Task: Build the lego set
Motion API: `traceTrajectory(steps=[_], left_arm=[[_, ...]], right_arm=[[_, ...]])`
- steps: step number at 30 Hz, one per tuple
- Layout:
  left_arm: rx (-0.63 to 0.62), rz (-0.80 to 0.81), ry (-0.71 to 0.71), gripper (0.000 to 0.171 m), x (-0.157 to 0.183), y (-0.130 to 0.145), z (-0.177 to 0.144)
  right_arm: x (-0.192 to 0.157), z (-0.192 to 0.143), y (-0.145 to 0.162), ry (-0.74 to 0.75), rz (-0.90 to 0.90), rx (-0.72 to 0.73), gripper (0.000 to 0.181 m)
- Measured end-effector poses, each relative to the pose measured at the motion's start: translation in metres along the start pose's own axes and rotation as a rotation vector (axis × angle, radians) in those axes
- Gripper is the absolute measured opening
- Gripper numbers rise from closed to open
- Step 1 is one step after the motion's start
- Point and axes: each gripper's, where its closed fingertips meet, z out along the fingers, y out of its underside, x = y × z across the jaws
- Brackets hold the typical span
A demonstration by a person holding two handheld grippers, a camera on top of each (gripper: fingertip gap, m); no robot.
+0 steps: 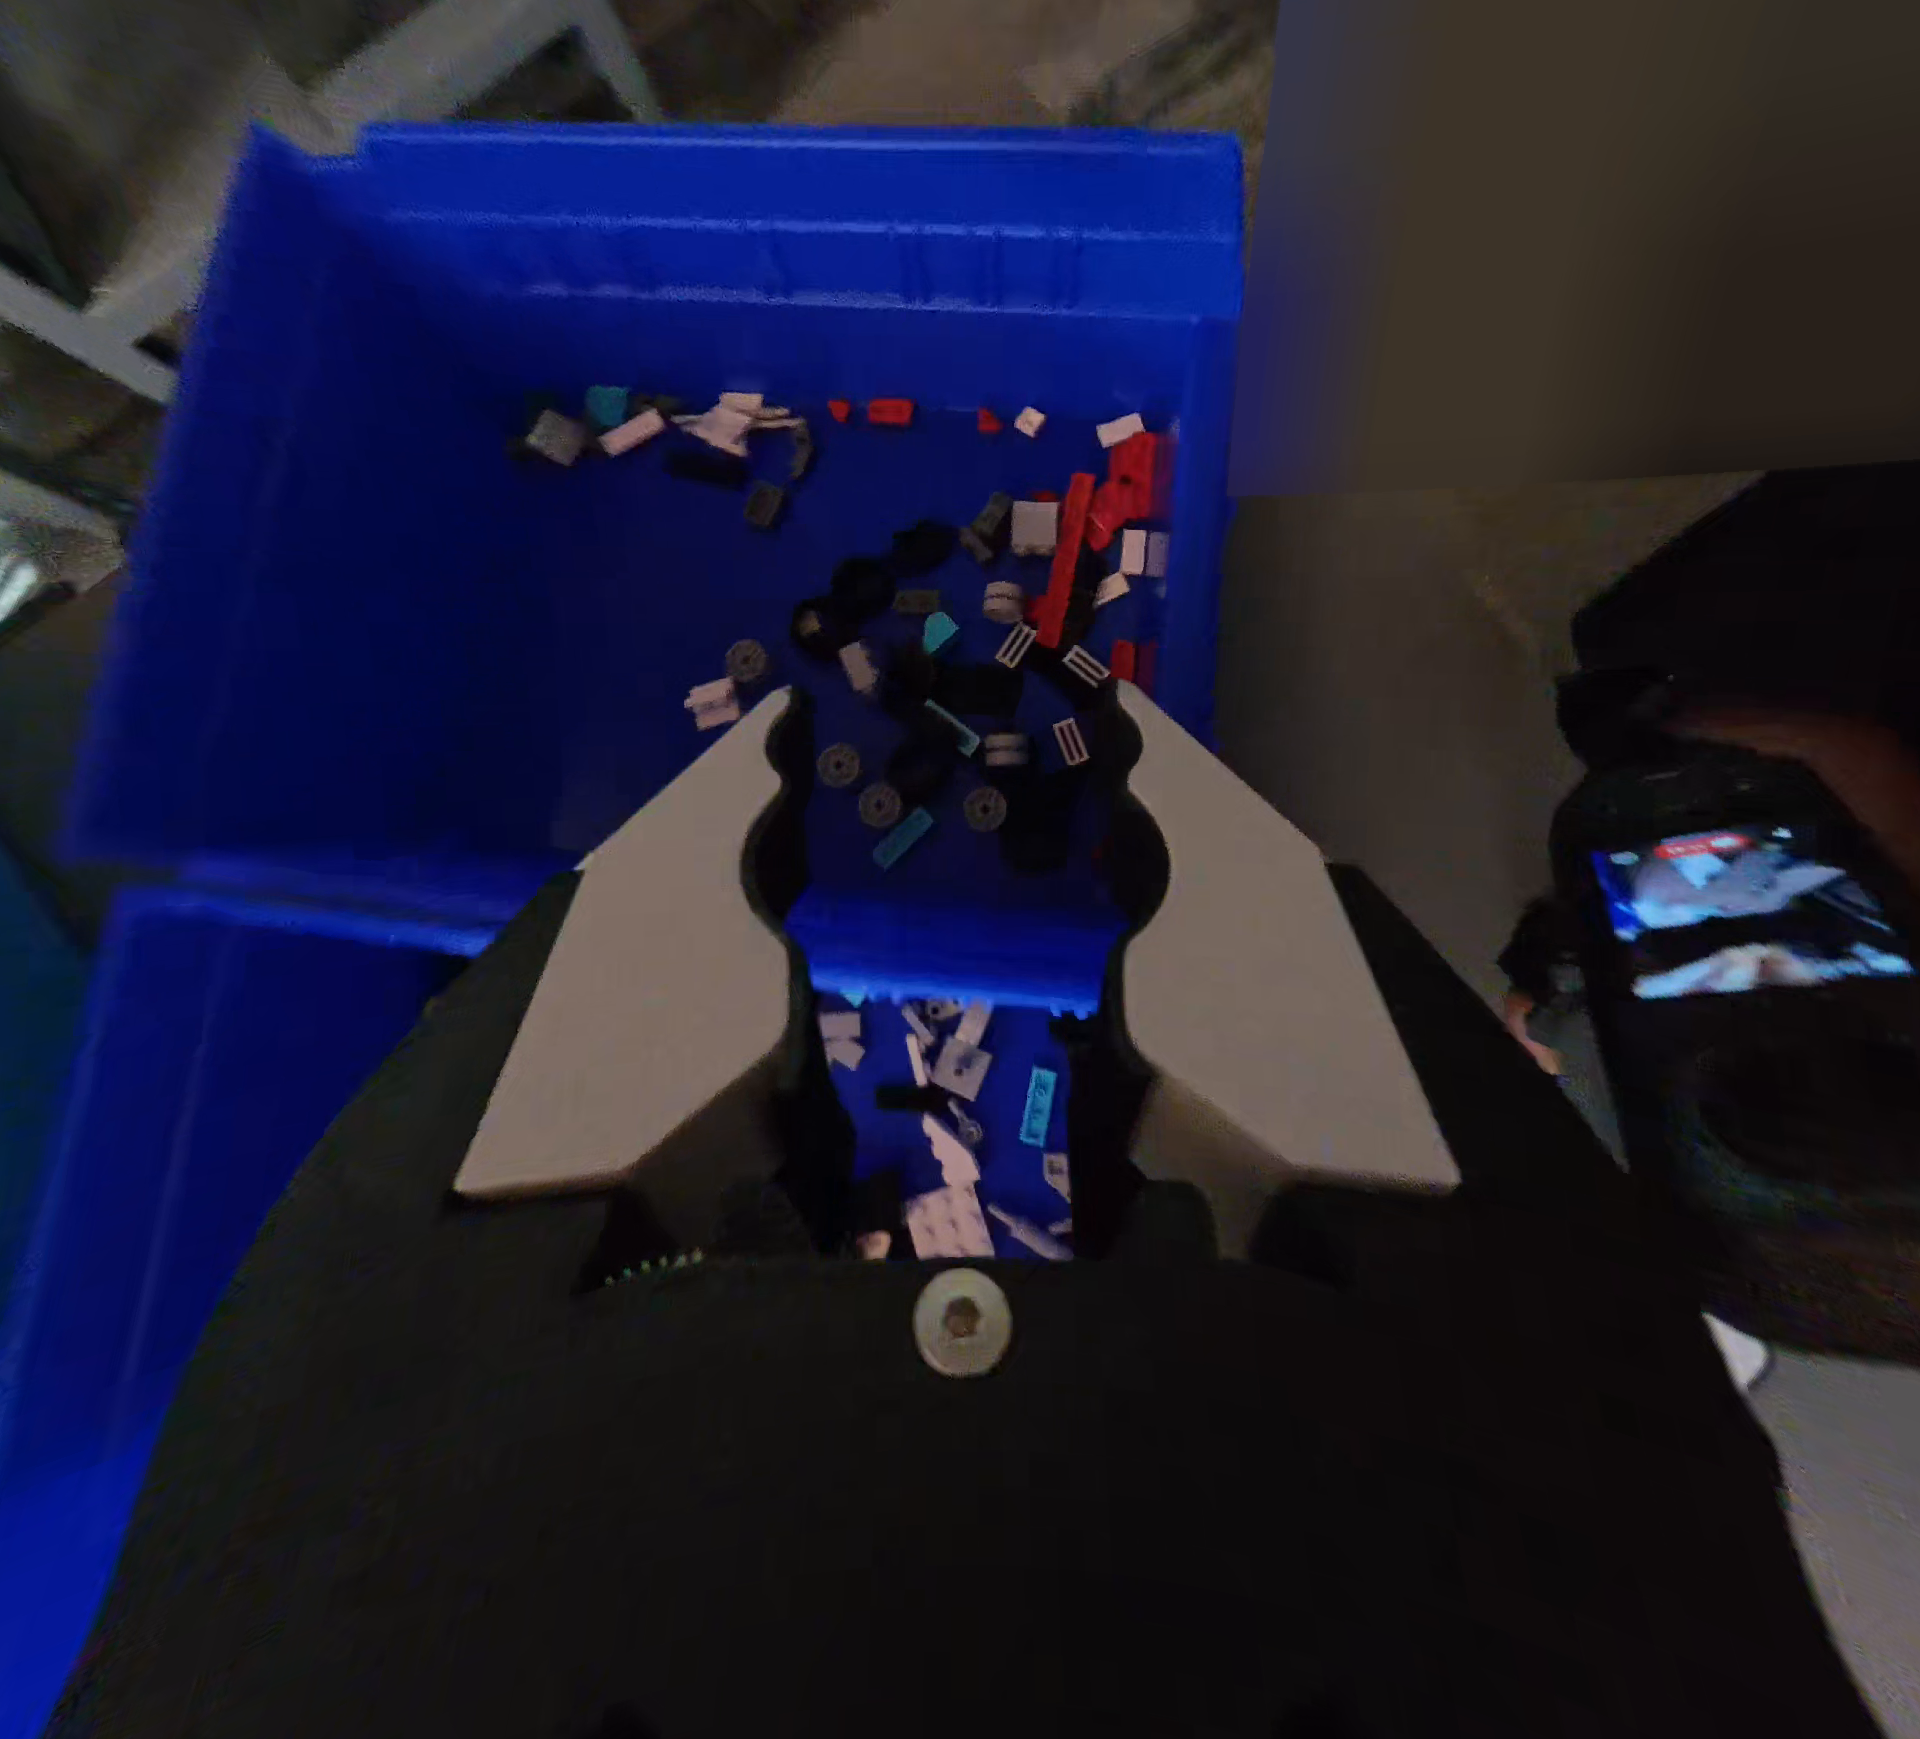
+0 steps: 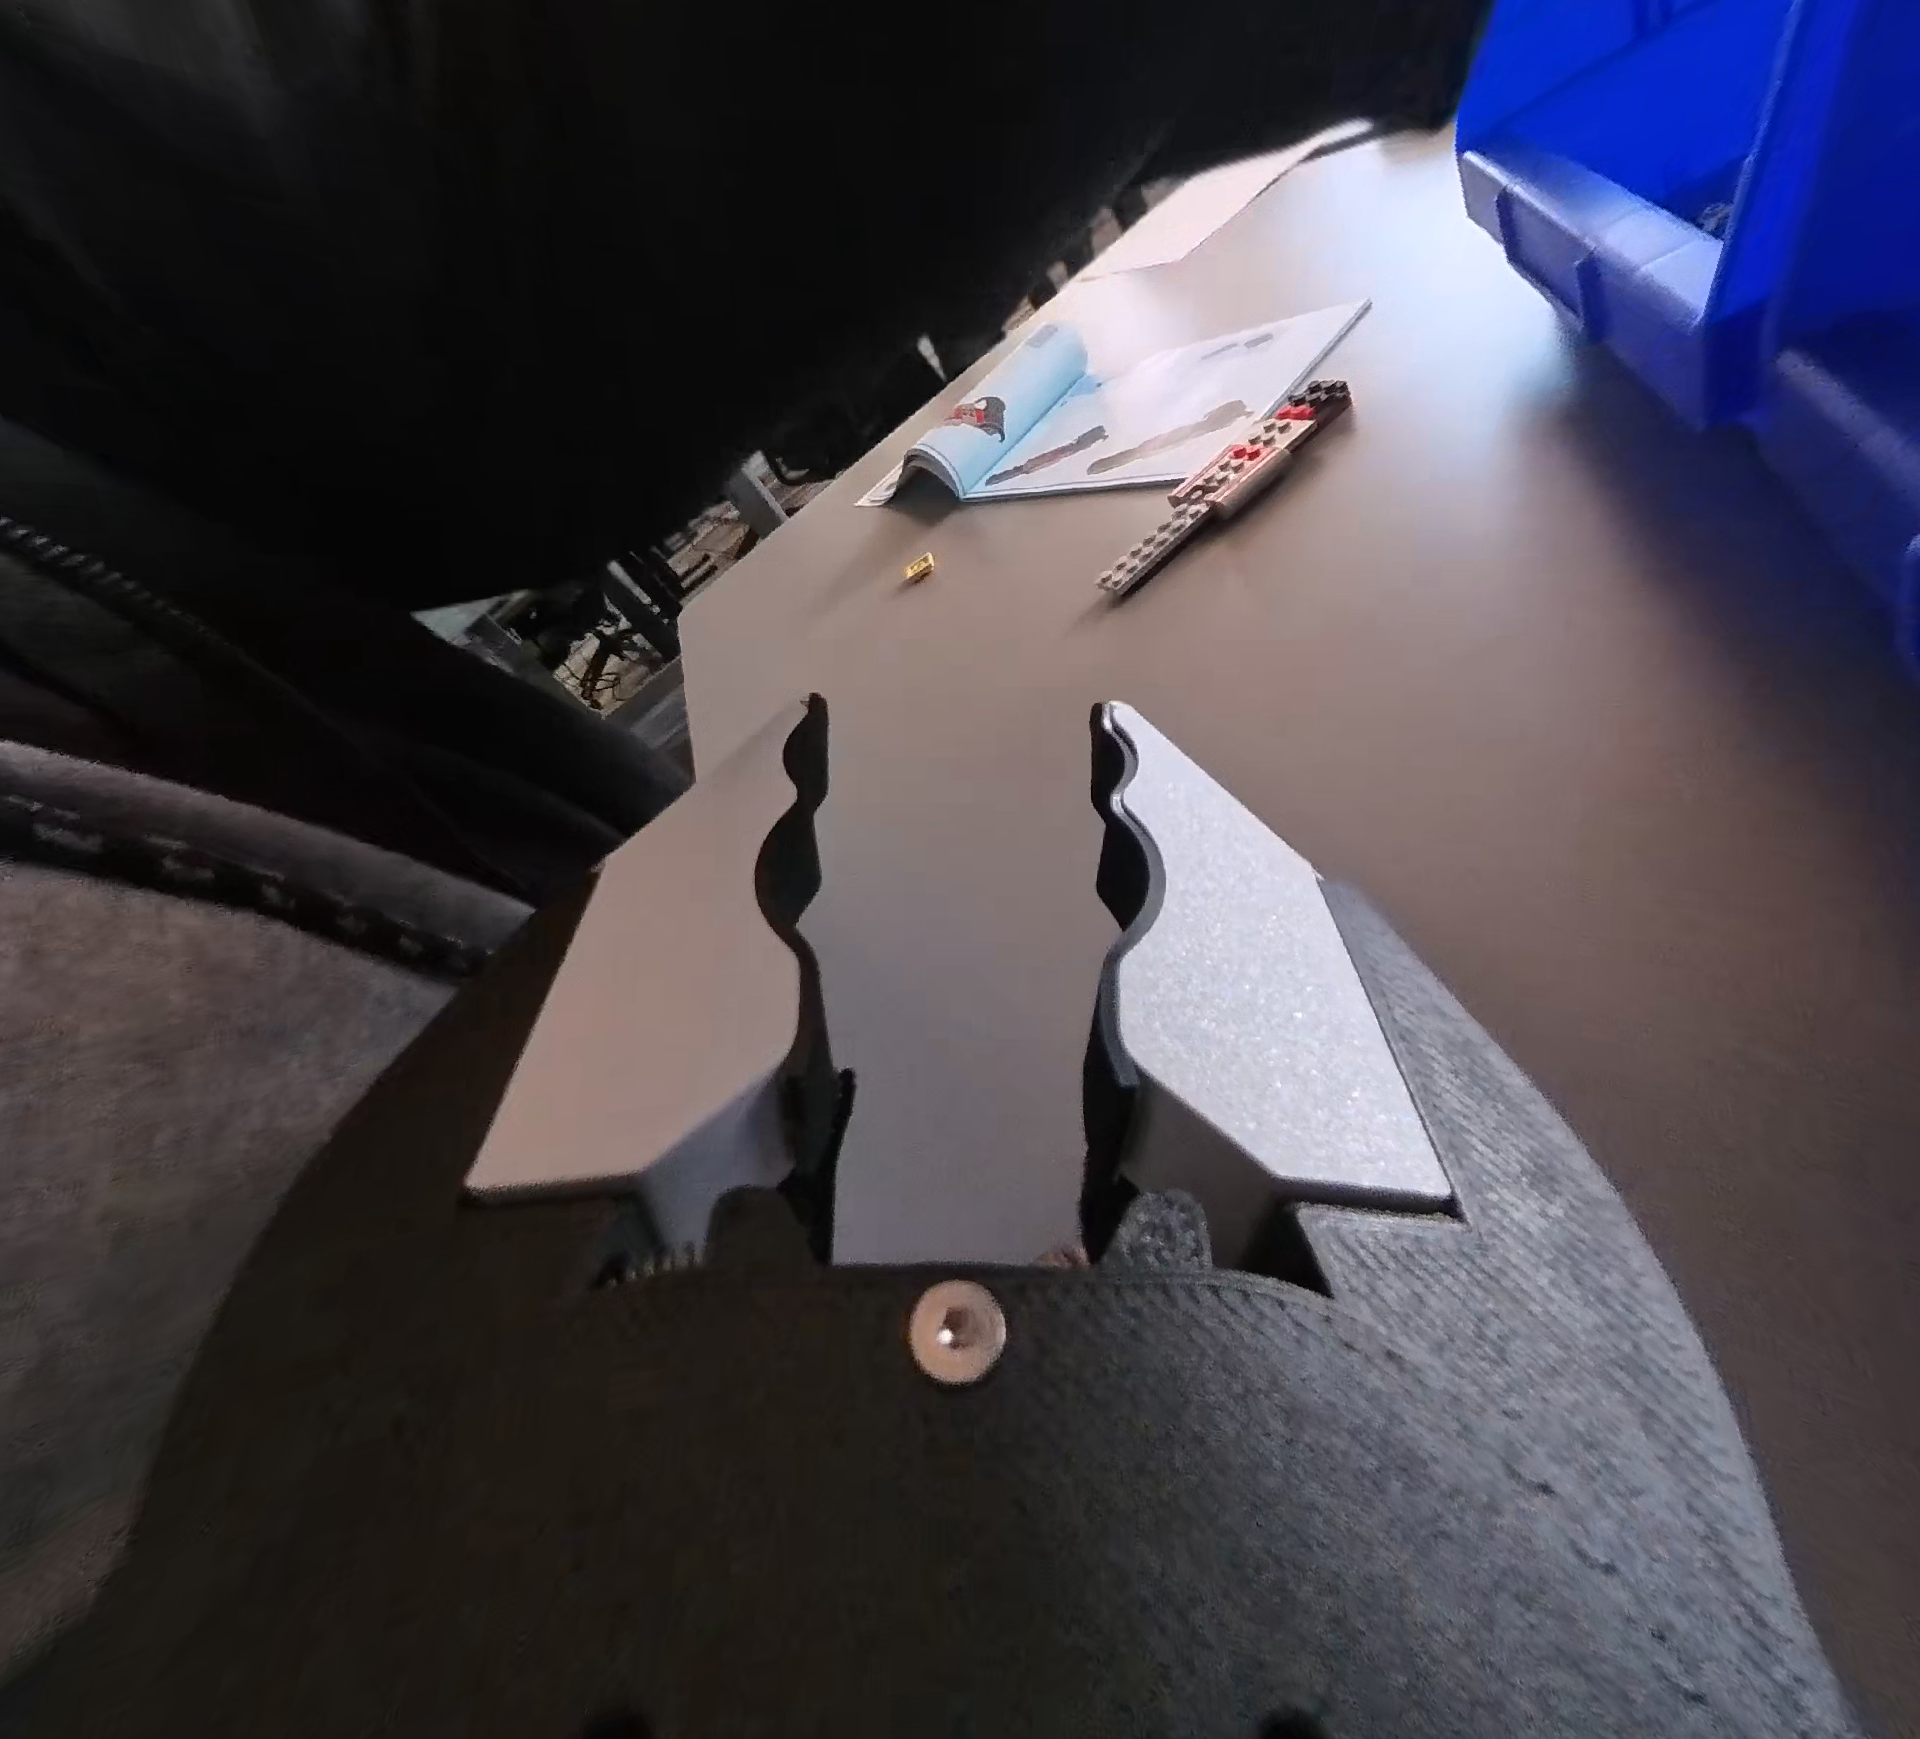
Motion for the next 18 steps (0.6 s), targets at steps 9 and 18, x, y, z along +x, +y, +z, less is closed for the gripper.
traceTrajectory(steps=[9, 18], left_arm=[[-0.293, 0.239, 0.194, 0.048, -0.012, -0.01, 0.092], [-0.508, 0.45, 0.251, 0.035, -0.024, 0.019, 0.149]], right_arm=[[-0.003, -0.009, 0.003, 0.009, 0.008, 0.006, 0.053], [-0.004, -0.017, 0.005, 0.011, 0.018, 0.012, 0.053]])
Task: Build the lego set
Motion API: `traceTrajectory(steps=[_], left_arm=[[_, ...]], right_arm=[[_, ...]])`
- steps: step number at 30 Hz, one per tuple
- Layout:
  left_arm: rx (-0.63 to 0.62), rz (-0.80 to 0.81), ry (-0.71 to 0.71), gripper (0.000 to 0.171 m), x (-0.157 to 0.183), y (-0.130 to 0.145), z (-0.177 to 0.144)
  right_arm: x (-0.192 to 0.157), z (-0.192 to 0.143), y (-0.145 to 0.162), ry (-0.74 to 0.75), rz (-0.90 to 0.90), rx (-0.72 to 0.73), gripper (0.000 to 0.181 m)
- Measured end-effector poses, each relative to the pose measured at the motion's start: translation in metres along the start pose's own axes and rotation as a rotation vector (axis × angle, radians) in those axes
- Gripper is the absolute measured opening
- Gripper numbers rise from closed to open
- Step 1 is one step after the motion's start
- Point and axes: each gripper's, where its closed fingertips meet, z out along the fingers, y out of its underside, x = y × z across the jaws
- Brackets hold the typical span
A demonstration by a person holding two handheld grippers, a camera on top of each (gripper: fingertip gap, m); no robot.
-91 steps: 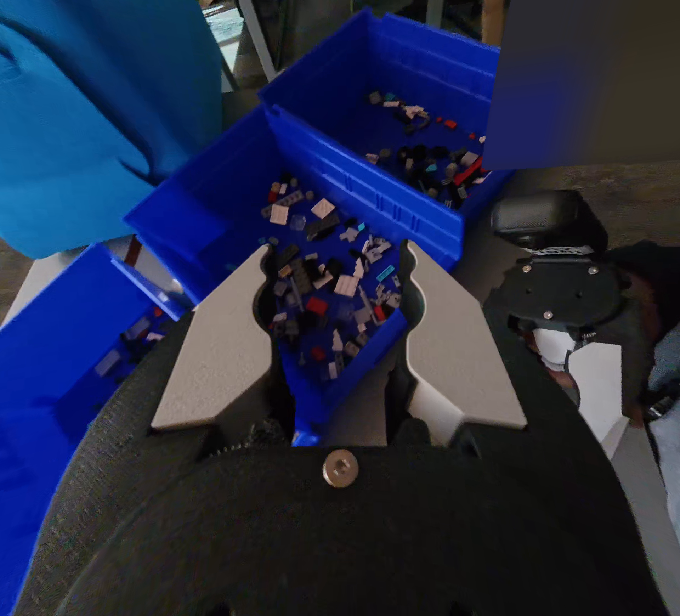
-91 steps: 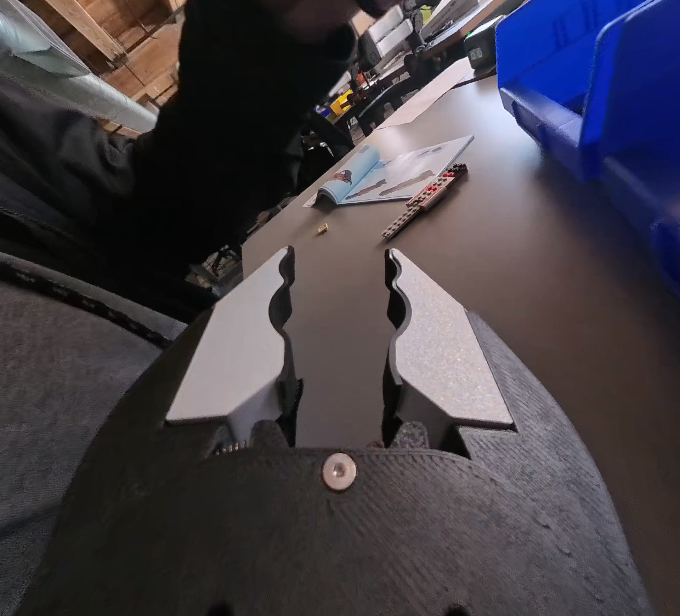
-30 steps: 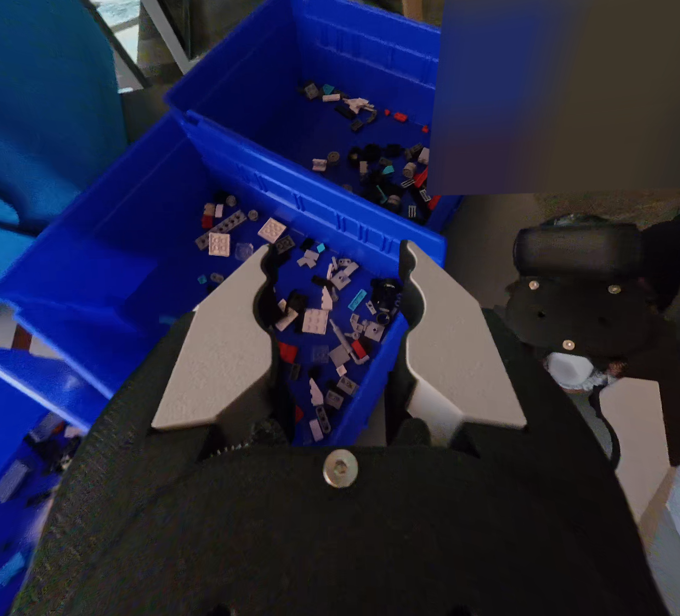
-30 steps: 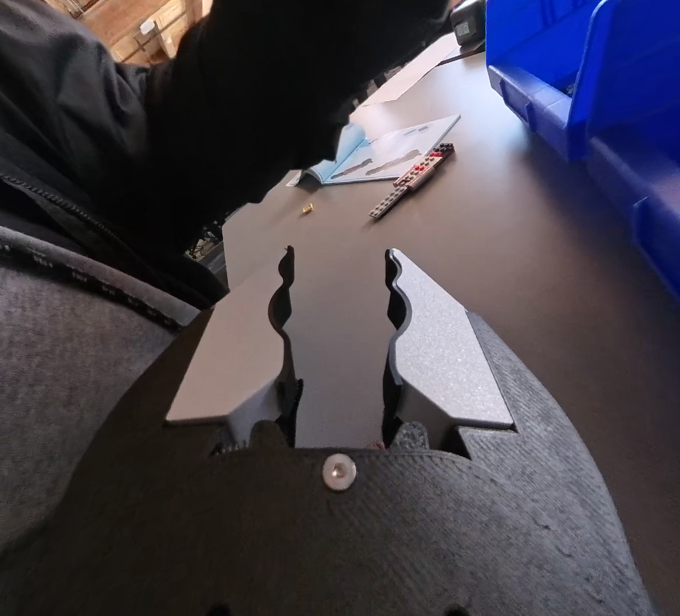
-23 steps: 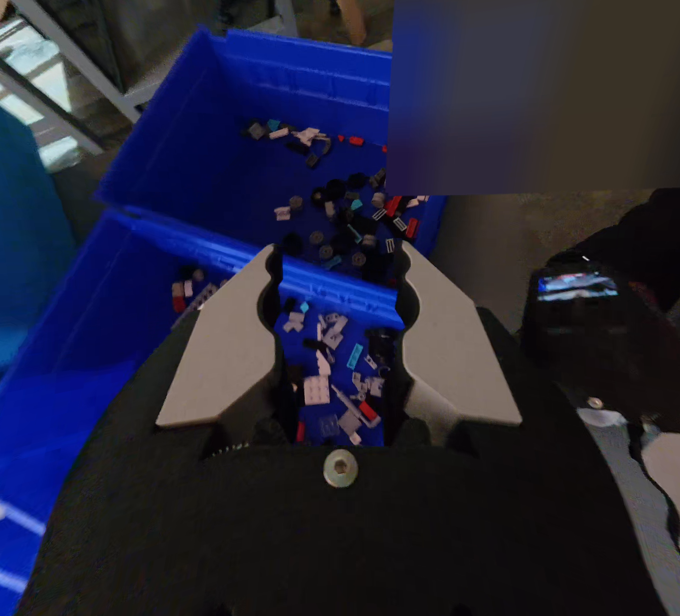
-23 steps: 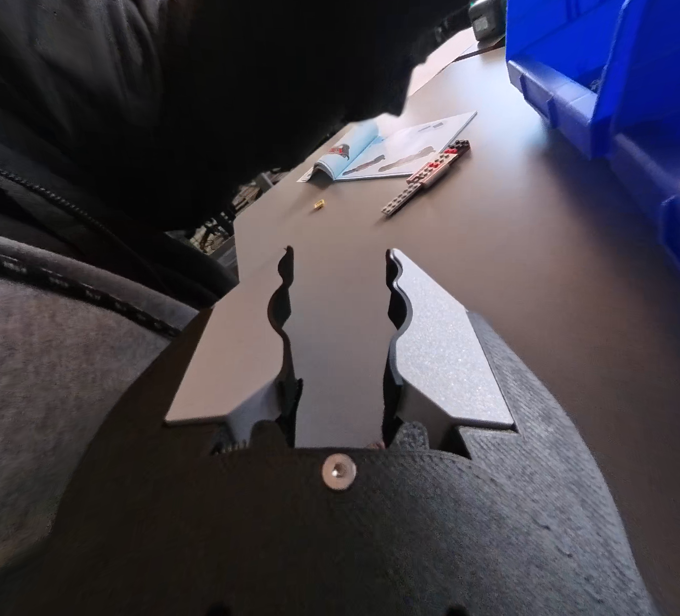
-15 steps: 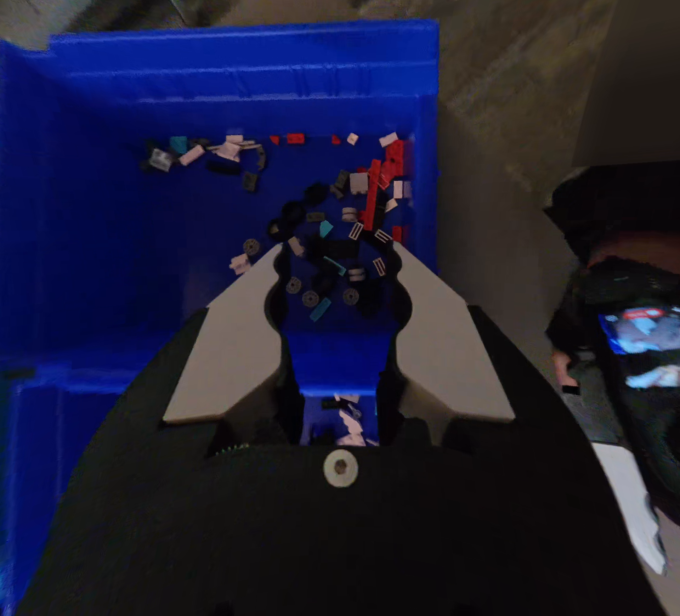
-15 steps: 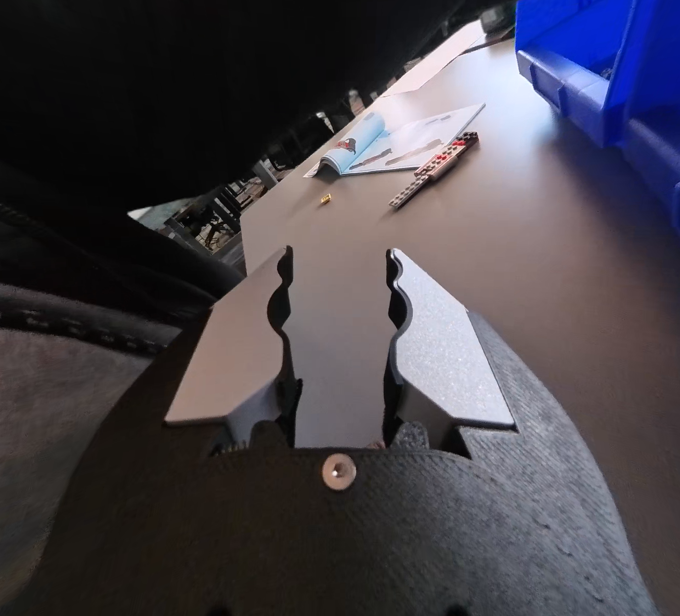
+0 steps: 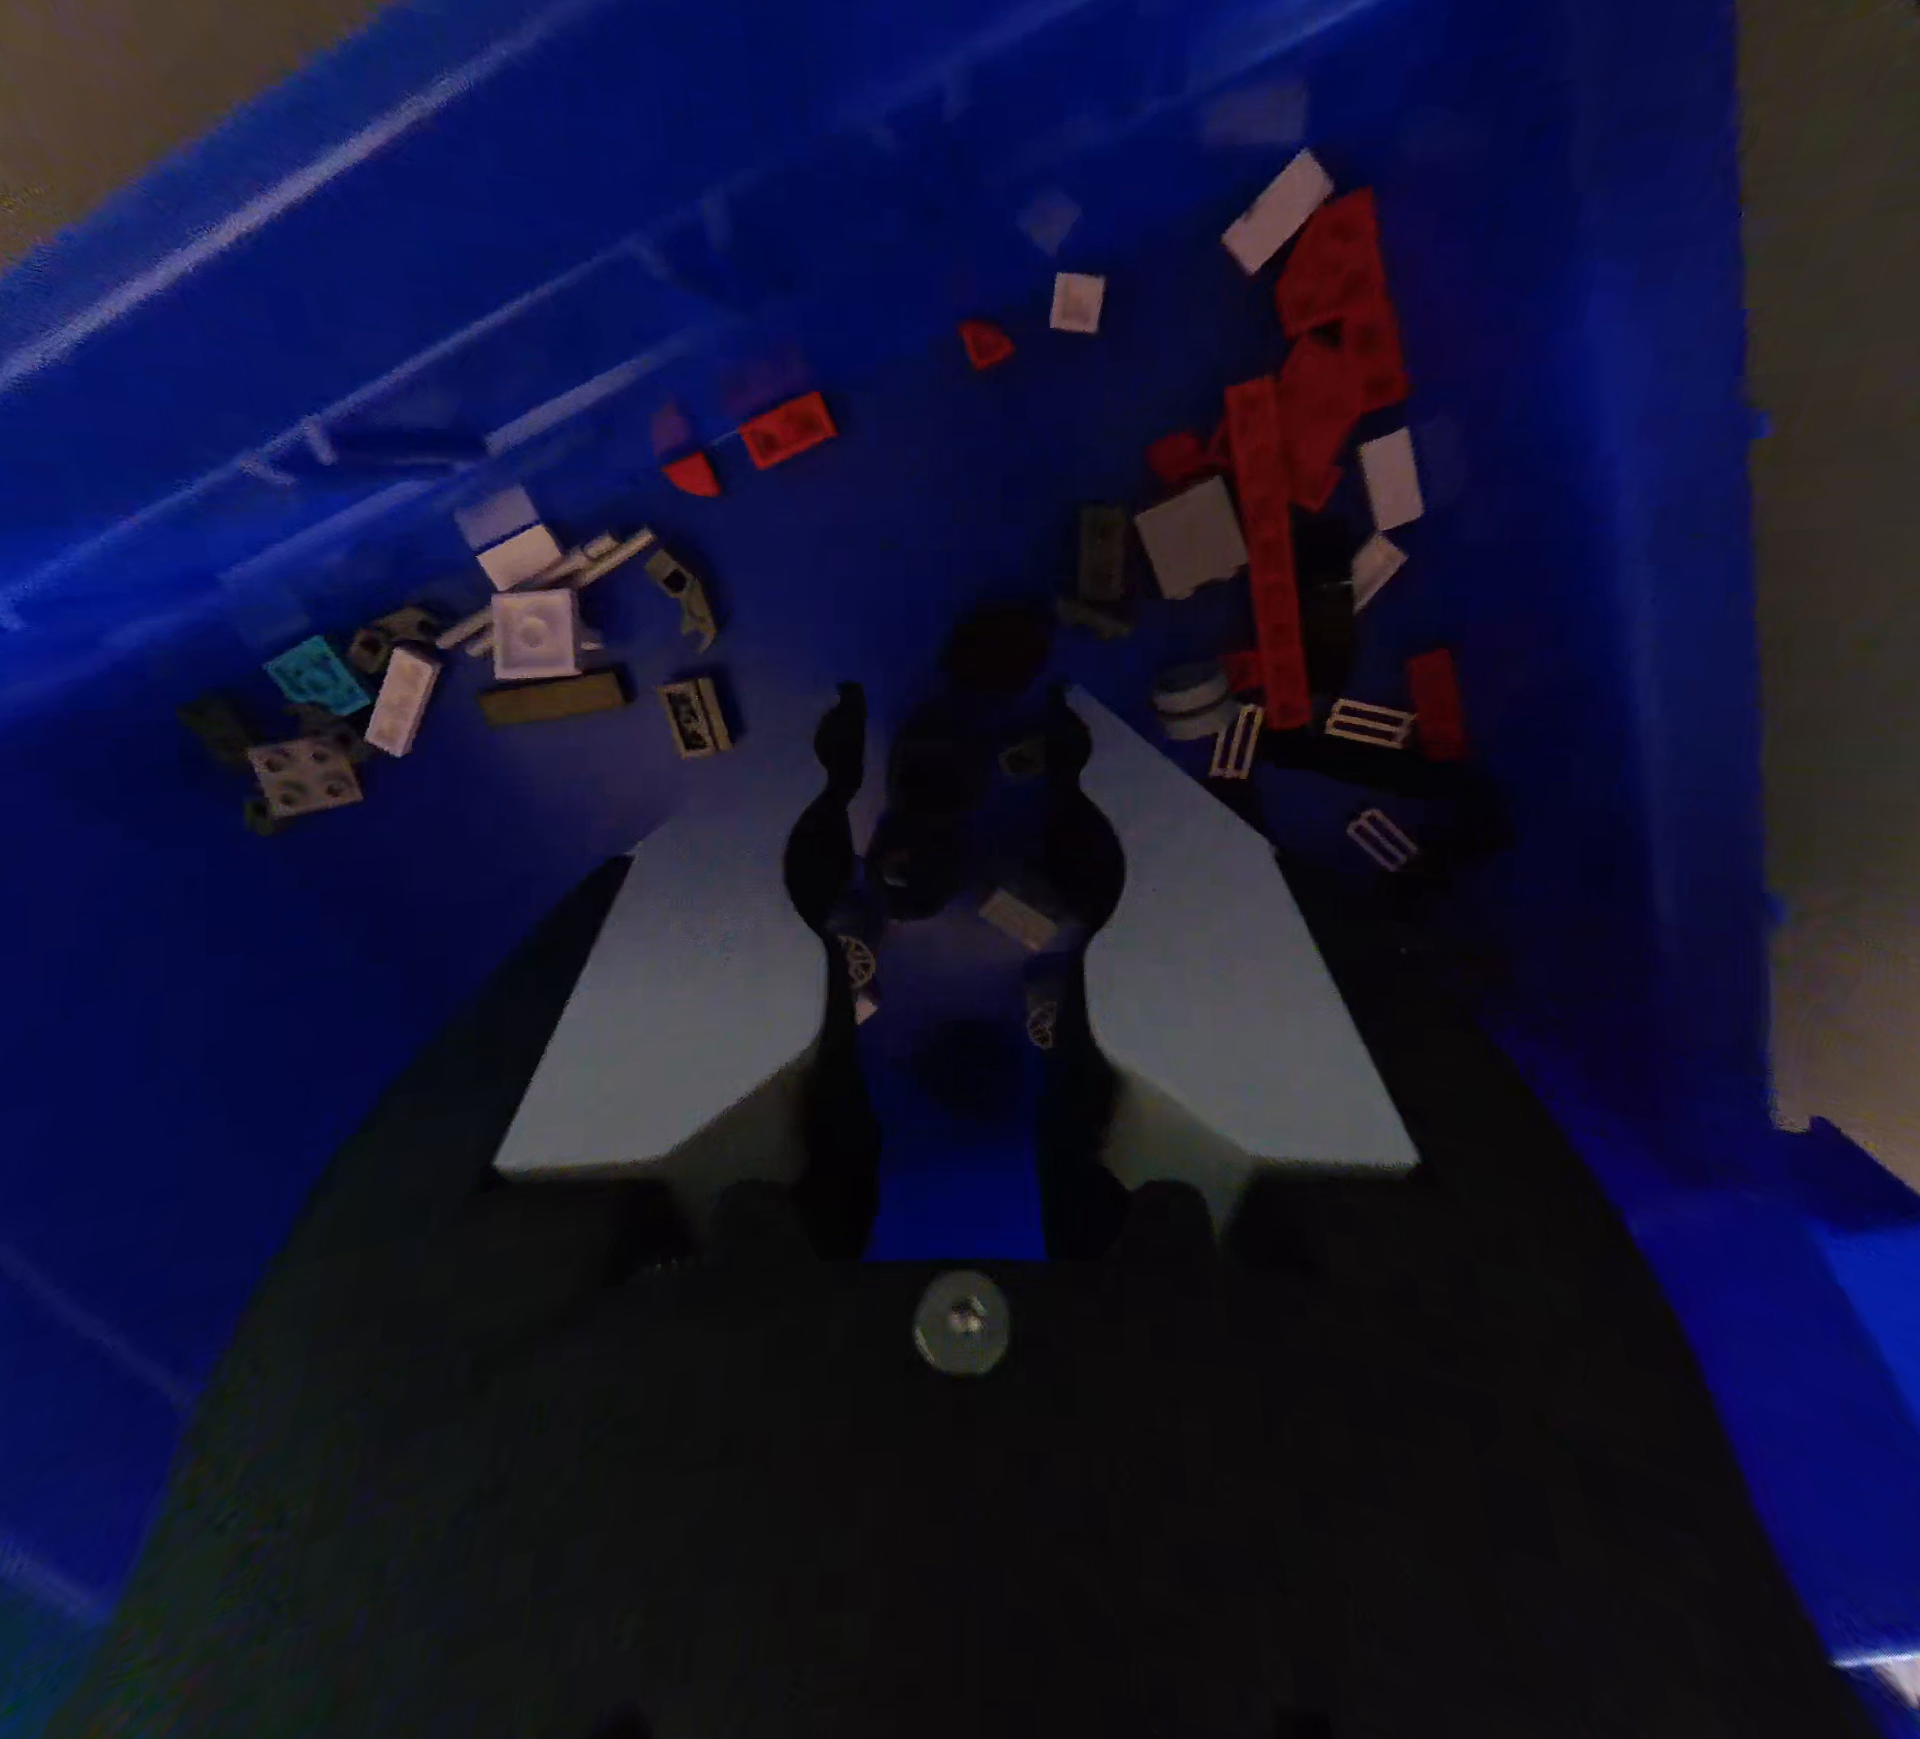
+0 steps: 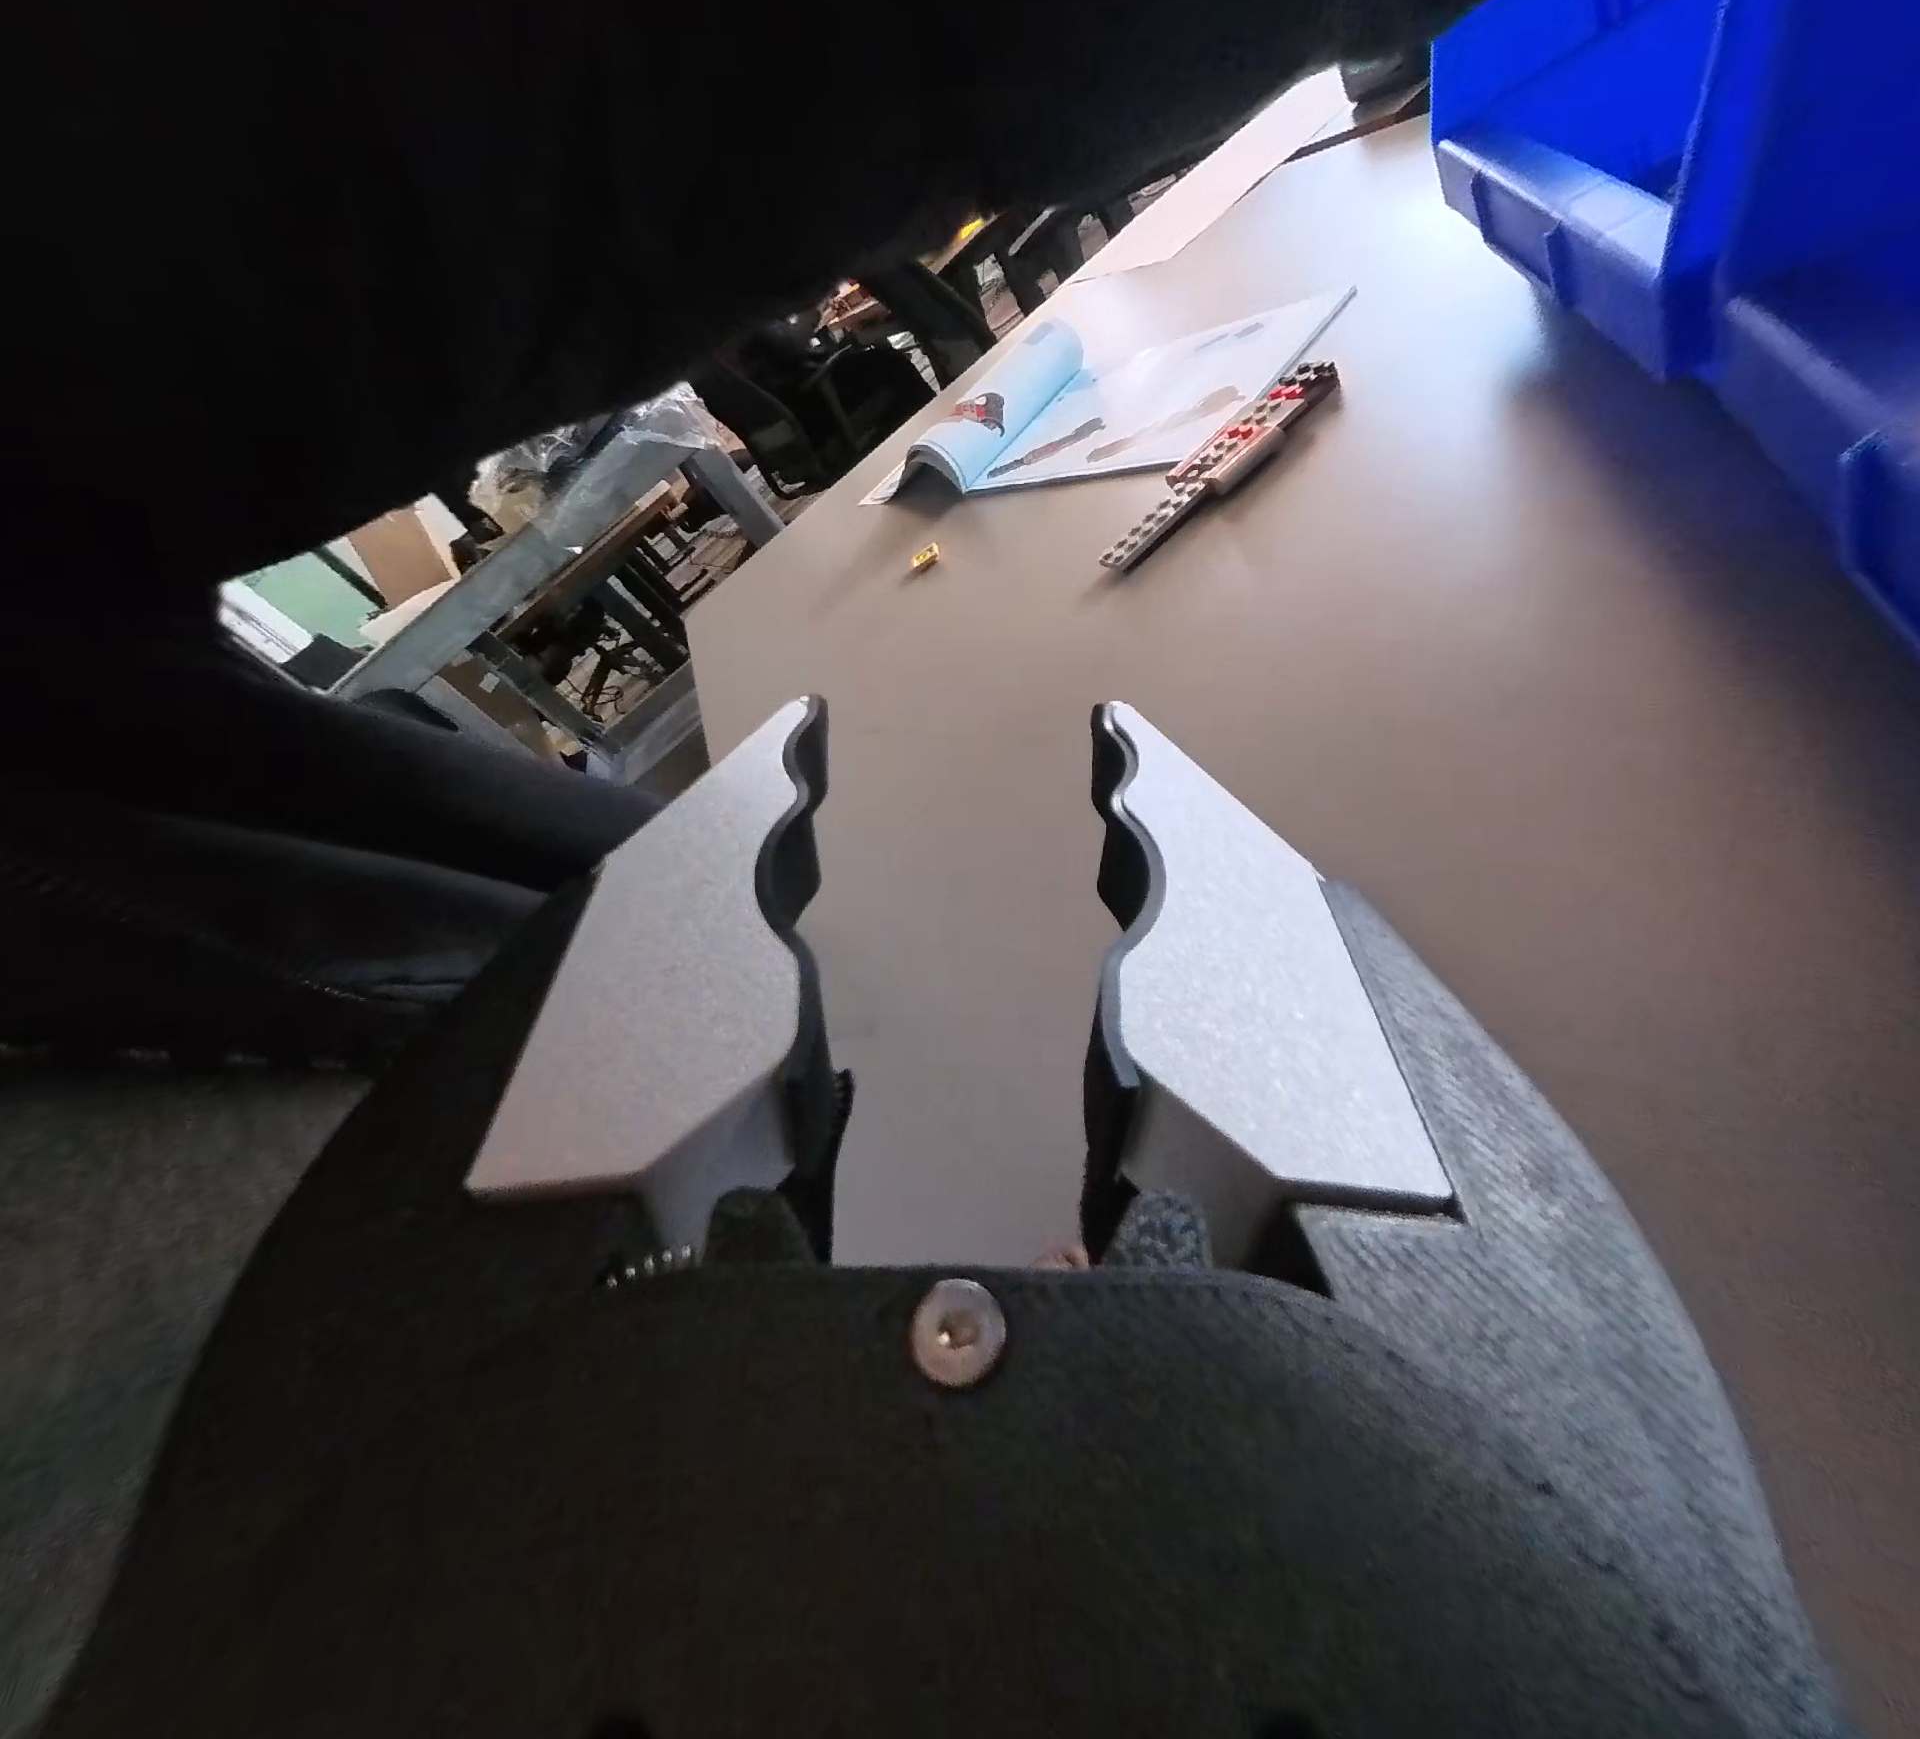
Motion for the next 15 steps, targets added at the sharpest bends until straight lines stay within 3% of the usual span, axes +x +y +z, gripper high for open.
traceTrajectory(steps=[10, 12, 15], left_arm=[[0.009, 0.011, 0.033, 0.022, 0.009, -0.002, 0.009], [0.05, -0.035, -0.001, 0.022, 0.008, -0.004, -0.003], [0.163, -0.154, -0.086, 0.021, 0.011, -0.005, -0.048]], right_arm=[[0.0, 0.001, 0.001, -0.005, 0.006, -0.008, 0.054], [0.0, 0.001, 0.001, -0.003, 0.004, -0.009, 0.054], [0.0, 0.001, 0.001, -0.003, 0.003, -0.006, 0.054]])
